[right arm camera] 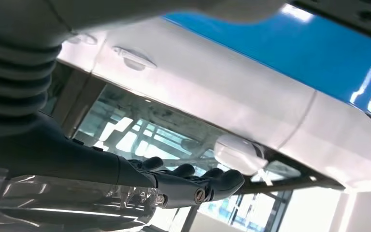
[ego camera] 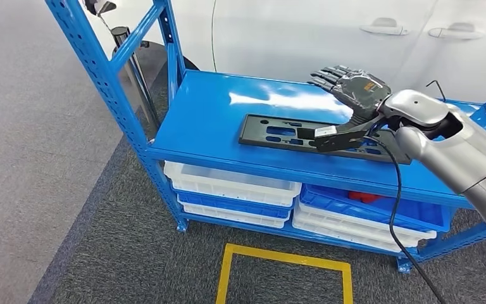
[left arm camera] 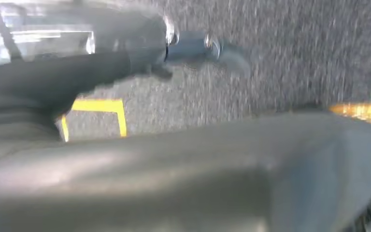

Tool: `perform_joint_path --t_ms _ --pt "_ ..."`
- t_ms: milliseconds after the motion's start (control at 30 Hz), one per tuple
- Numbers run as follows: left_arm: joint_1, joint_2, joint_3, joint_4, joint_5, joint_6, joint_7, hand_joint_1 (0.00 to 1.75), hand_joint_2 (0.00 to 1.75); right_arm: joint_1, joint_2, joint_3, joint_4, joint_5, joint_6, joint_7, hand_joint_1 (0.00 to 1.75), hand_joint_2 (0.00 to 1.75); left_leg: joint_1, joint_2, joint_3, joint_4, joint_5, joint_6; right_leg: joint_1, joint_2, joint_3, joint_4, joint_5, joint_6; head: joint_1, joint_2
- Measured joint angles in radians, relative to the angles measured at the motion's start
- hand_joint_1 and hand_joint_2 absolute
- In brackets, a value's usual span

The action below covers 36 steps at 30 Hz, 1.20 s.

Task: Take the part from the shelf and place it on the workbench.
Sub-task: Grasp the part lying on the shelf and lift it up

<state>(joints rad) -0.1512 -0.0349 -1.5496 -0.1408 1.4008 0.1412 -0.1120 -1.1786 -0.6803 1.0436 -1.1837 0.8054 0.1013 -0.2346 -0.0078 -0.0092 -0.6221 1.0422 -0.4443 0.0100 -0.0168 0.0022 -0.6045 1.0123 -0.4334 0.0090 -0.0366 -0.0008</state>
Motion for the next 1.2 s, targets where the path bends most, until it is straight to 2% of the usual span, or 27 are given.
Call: perform_joint_path --t_ms 33,100,133,167,200,233,300,333,367,467,500,533,567,633,667,700,733,800,833,867,967,1033,1067,1133,1167,1200 --pt "0.000 0.000 0.000 0.000 0.001 0.000 0.000 0.00 0.00 -0.016 0.003 0.014 0.016 0.004 0.007 -0.005 0.00 1.75 0.001 0.001 -0.019 0.042 -0.023 -0.006 -0.002 -0.001 0.002 -0.002 0.001 -0.005 0.000 0.000" --pt "0.001 0.000 0.000 0.000 0.001 0.002 -0.001 0.00 0.00 -0.043 0.012 0.043 0.046 0.006 0.019 -0.011 0.00 1.75 0.006 0.002 -0.084 0.176 -0.084 -0.014 -0.001 -0.002 0.003 -0.002 -0.001 -0.011 0.000 0.000" --pt "0.002 0.000 0.000 0.000 0.002 0.002 -0.001 0.00 0.00 -0.053 0.018 0.057 0.062 0.006 0.023 -0.012 0.00 1.75 0.008 0.002 -0.116 0.238 -0.103 -0.017 0.000 -0.002 0.004 -0.002 -0.001 -0.012 0.000 0.000" --pt "0.004 0.000 0.000 0.000 0.003 0.002 -0.001 0.00 0.00 -0.060 0.023 0.071 0.077 0.006 0.026 -0.014 0.00 1.75 0.010 0.002 -0.134 0.269 -0.105 -0.017 0.001 -0.002 0.005 -0.001 -0.002 -0.013 0.000 0.000" --pt "0.005 0.000 0.000 0.000 0.003 0.002 -0.001 0.00 0.00 -0.066 0.027 0.083 0.090 0.006 0.028 -0.016 0.00 1.75 0.010 0.002 -0.133 0.261 -0.088 -0.017 0.001 -0.001 0.007 -0.001 -0.003 -0.012 0.000 0.000" --pt "0.006 0.000 0.000 0.000 0.004 0.002 -0.002 0.00 0.00 -0.071 0.031 0.095 0.102 0.006 0.029 -0.018 0.00 1.75 0.011 0.003 -0.112 0.213 -0.055 -0.014 0.002 0.000 0.010 -0.001 -0.005 -0.011 0.000 0.000" --pt "0.005 0.001 0.000 0.000 0.007 0.002 -0.003 0.00 0.00 -0.084 0.035 0.118 0.118 0.006 0.033 -0.023 0.00 1.75 0.009 0.003 -0.042 0.067 0.010 -0.004 0.004 0.001 0.015 0.000 -0.010 -0.005 0.000 0.000" --pt "0.005 0.002 0.000 0.000 0.009 0.002 -0.004 0.00 0.00 -0.090 0.036 0.129 0.124 0.006 0.036 -0.025 0.00 1.75 0.007 0.003 -0.017 0.014 0.026 0.000 0.005 0.001 0.016 0.000 -0.012 -0.001 0.000 0.000" --pt "0.006 0.002 0.000 0.000 0.010 0.002 -0.005 0.00 0.00 -0.094 0.036 0.140 0.129 0.006 0.040 -0.025 0.00 1.75 0.005 0.002 -0.003 -0.014 0.031 0.004 0.007 0.000 0.017 0.000 -0.013 0.004 0.000 0.000" --pt "0.008 0.002 0.000 0.000 0.012 0.002 -0.005 0.00 0.00 -0.101 0.036 0.169 0.138 0.003 0.057 -0.026 0.00 1.75 0.003 0.002 0.003 -0.028 0.033 0.017 0.005 0.000 0.018 0.000 -0.016 0.020 0.000 0.000" --pt "0.008 0.003 0.000 0.000 0.013 0.002 -0.005 0.00 0.00 -0.105 0.036 0.177 0.139 -0.001 0.066 -0.025 0.00 1.75 0.004 0.002 0.007 -0.035 0.036 0.023 0.003 -0.001 0.013 0.012 -0.026 0.025 0.000 0.000" --pt "0.007 0.003 0.000 0.000 0.014 0.003 -0.005 0.00 0.00 -0.110 0.036 0.185 0.139 -0.007 0.078 -0.024 0.00 1.75 0.006 0.003 0.010 -0.041 0.039 0.028 0.003 -0.001 -0.001 0.044 -0.047 0.029 0.000 0.000" --pt "0.007 0.003 0.000 0.000 0.016 0.003 -0.005 0.00 0.00 -0.116 0.034 0.194 0.139 -0.018 0.094 -0.021 0.00 1.75 0.007 0.004 0.012 -0.044 0.041 0.032 0.002 -0.001 -0.027 0.098 -0.076 0.032 0.000 0.000" --pt "0.007 0.004 0.000 0.000 0.020 0.003 -0.005 0.00 0.00 -0.125 0.023 0.212 0.127 -0.069 0.141 -0.009 0.00 1.75 0.005 0.004 0.012 -0.045 0.041 0.035 0.001 -0.001 -0.095 0.235 -0.133 0.038 0.000 0.000" --pt "0.008 0.004 0.000 0.000 0.021 0.003 -0.005 0.00 0.00 -0.128 0.012 0.221 0.113 -0.106 0.163 0.000 0.00 1.75 0.005 0.004 0.012 -0.044 0.040 0.036 0.001 -0.001 -0.118 0.277 -0.141 0.040 0.000 0.000" --pt "0.009 0.004 0.000 0.000 0.023 0.003 -0.005 0.00 0.00 -0.130 -0.004 0.227 0.091 -0.150 0.179 0.011 0.00 1.75 0.005 0.003 0.012 -0.042 0.038 0.036 0.000 -0.001 -0.123 0.280 -0.128 0.042 0.000 0.000" --pt "0.010 0.004 0.000 0.000 0.026 0.003 -0.005 0.00 0.00 -0.134 -0.023 0.230 0.066 -0.192 0.187 0.020 0.00 1.75 0.005 0.002 0.012 -0.040 0.037 0.035 -0.001 -0.002 -0.106 0.240 -0.098 0.043 0.000 0.000" --pt "0.011 0.004 0.000 0.000 0.032 0.003 -0.007 0.00 0.00 -0.138 -0.077 0.228 0.002 -0.256 0.176 0.035 0.00 1.75 0.004 -0.001 0.011 -0.030 0.030 0.031 -0.003 -0.005 -0.040 0.098 -0.029 0.043 0.000 0.000" --pt "0.012 0.004 0.000 0.000 0.036 0.003 -0.008 0.00 0.00 -0.136 -0.110 0.223 -0.034 -0.273 0.160 0.039 0.00 1.75 0.002 -0.004 0.010 -0.026 0.027 0.027 -0.001 -0.005 -0.015 0.043 -0.010 0.039 0.000 0.000" --pt "0.013 0.004 0.000 0.000 0.038 0.003 -0.009 0.00 0.00 -0.127 -0.145 0.216 -0.069 -0.281 0.140 0.043 0.00 1.75 0.001 -0.007 0.009 -0.022 0.024 0.023 0.001 -0.006 0.000 0.012 -0.003 0.034 0.000 0.000" --pt "0.020 0.004 0.000 0.000 0.040 0.003 -0.011 0.00 0.00 -0.073 -0.240 0.176 -0.158 -0.263 0.077 0.057 0.00 1.75 0.002 -0.009 0.009 -0.020 0.019 0.010 0.004 -0.005 0.006 0.000 -0.004 0.016 0.000 0.000" --pt "0.021 0.004 0.000 0.000 0.038 0.002 -0.012 0.00 0.00 -0.015 -0.287 0.128 -0.203 -0.235 0.042 0.066 0.00 1.75 0.003 -0.004 -0.005 0.018 -0.011 0.000 -0.001 -0.006 0.011 -0.006 -0.001 0.004 0.000 0.000" --pt "0.021 0.004 0.000 0.000 0.036 0.002 -0.012 0.00 0.00 0.022 -0.308 0.099 -0.220 -0.222 0.027 0.069 0.00 1.75 0.004 -0.001 -0.025 0.068 -0.041 -0.004 -0.002 -0.006 0.013 -0.009 0.000 -0.001 0.000 0.000" --pt "0.020 0.004 0.000 0.000 0.033 0.001 -0.013 0.00 0.00 0.105 -0.342 0.044 -0.246 -0.201 -0.005 0.078 0.00 1.75 0.007 0.002 -0.085 0.203 -0.106 -0.009 0.000 -0.006 0.014 -0.009 -0.002 -0.004 0.000 0.000" --pt "0.019 0.004 0.000 0.000 0.032 0.000 -0.013 0.00 0.00 0.152 -0.357 0.018 -0.256 -0.195 -0.022 0.083 0.00 1.75 0.008 0.002 -0.107 0.252 -0.121 -0.010 0.000 -0.006 0.015 -0.009 -0.002 -0.004 0.000 0.000" --pt "0.019 0.004 0.000 0.000 0.031 -0.001 -0.012 0.00 0.00 0.201 -0.370 -0.009 -0.266 -0.190 -0.040 0.088 0.00 1.75 0.009 0.002 -0.113 0.265 -0.119 -0.010 0.001 -0.006 0.015 -0.008 -0.003 -0.004 0.000 0.000"
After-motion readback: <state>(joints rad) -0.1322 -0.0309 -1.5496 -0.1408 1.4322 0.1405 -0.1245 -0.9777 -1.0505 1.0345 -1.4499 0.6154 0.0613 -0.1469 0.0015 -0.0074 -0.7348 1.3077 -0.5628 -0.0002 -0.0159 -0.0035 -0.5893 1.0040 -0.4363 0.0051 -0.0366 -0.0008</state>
